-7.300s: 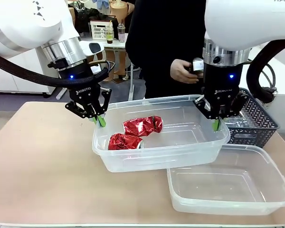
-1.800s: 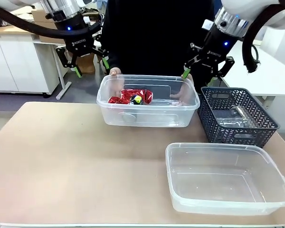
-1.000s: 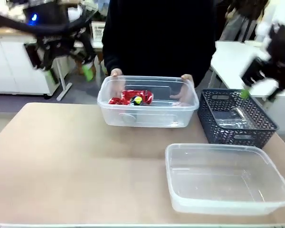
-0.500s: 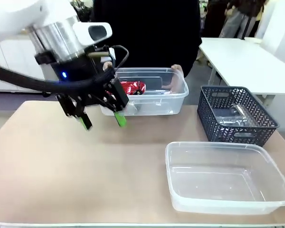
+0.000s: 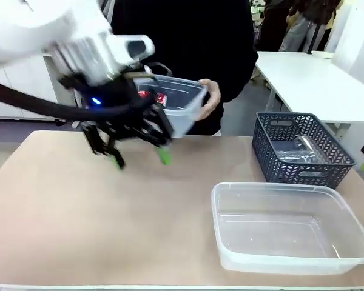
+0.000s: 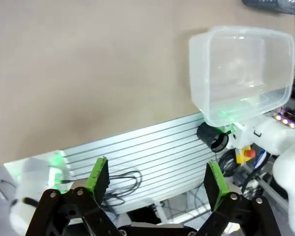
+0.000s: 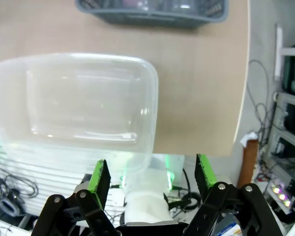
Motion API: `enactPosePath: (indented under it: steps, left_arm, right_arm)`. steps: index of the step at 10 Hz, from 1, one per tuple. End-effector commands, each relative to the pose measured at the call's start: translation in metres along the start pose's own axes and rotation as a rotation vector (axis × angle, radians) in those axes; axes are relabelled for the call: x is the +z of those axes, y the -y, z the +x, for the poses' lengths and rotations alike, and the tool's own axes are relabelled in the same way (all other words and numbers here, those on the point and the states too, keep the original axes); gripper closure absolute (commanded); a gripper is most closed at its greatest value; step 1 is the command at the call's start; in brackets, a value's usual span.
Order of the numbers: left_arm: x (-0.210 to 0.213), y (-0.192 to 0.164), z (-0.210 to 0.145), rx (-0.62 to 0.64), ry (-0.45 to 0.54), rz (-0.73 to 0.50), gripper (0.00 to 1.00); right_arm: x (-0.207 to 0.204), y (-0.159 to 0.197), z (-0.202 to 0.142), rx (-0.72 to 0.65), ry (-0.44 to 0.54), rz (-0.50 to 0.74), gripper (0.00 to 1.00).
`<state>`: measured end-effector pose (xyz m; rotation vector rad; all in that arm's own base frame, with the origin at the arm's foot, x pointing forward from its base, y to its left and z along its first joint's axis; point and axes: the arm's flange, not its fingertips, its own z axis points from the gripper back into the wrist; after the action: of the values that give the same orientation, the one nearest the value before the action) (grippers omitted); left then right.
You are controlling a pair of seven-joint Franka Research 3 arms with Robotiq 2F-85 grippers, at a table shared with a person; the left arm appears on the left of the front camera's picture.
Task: Sort the waste into each basket.
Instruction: Pick up the Organizing box on the right side of the table and lift it.
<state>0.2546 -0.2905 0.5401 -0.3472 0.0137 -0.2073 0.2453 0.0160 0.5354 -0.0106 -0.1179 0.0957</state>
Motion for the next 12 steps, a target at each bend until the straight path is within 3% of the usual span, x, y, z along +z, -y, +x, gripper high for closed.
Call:
enactPosePath:
  steps: [1,3,4,6,7,9,12]
  left_arm:
    - [-0.072,0.059,-0.020,0.096,-0.066,0.006,0.00]
    - [-0.139,0.103,-0.031,0.048,-0.099,0.099,0.00]
    - [-0.166,0.112,-0.030,0.079,-0.120,0.132,0.00]
    - [-0.183,0.110,-0.015,0.193,-0.047,0.125,0.00]
    - [-0.178,0.110,-0.057,0.076,-0.115,0.113,0.00]
    - [-0.178,0.110,-0.057,0.076,-0.115,0.113,0.00]
    - [-0.188,0.111,-0.037,0.113,-0.072,0.122,0.00]
  right_arm:
    - [-0.062,0.002,-0.005,0.058,-0.029,0.084,0.11]
    - [-0.103,0.000,-0.006,0.085,-0.083,0.114,0.11]
    - [-0.124,-0.002,-0.004,0.077,-0.138,0.103,0.11]
    - [-0.158,-0.005,-0.008,0.043,-0.225,0.031,0.11]
    - [-0.067,-0.003,0.044,0.058,-0.165,0.078,0.11]
    - [-0.067,-0.003,0.044,0.058,-0.165,0.078,0.11]
    - [-0.126,-0.002,0.050,0.138,-0.348,0.040,0.11]
